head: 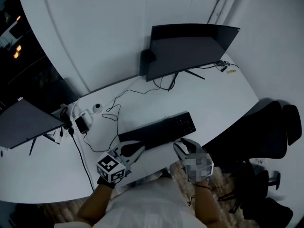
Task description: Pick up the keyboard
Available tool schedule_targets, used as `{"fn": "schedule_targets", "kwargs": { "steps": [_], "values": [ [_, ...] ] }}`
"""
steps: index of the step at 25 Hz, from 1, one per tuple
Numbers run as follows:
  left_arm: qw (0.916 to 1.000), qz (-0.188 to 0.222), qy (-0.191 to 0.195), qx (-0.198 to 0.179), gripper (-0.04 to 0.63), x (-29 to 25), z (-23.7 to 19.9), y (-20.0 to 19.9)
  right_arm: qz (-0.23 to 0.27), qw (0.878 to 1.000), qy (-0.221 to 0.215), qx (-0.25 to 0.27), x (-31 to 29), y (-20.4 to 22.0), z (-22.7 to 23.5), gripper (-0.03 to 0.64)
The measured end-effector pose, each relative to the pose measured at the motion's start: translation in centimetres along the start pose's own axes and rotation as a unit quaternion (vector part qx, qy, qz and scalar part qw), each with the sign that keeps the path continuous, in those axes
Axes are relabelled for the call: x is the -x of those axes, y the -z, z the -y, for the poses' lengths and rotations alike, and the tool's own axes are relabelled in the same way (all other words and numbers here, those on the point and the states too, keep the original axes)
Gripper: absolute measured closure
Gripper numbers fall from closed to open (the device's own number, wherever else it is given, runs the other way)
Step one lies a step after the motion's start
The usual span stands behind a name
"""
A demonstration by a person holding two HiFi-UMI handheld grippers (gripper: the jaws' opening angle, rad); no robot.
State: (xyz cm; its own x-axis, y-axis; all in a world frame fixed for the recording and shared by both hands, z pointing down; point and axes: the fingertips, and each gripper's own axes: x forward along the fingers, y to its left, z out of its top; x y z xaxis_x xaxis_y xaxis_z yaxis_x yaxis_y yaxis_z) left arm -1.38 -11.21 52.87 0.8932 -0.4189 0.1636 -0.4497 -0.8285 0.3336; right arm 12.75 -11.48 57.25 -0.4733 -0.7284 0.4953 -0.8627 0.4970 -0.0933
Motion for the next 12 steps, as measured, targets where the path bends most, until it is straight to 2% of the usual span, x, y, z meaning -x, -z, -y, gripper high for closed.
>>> {"fn": "schedule_targets", "kwargs": {
  "steps": [4, 12],
  "values": [
    [0.9997, -0.015, -0.017, 0.008, 0.558, -1.3, -0.8, 1.0, -0.05, 0.999, 0.002, -0.016, -3.0, 1.8, 2.0, 0.426],
    [0.9983, -0.04, -0.037, 0.023, 0.558, -4.2, -2.2, 2.4, -0.153, 0.988, 0.012, -0.028, -8.5, 4.3, 7.1, 0.407]
  ]
}}
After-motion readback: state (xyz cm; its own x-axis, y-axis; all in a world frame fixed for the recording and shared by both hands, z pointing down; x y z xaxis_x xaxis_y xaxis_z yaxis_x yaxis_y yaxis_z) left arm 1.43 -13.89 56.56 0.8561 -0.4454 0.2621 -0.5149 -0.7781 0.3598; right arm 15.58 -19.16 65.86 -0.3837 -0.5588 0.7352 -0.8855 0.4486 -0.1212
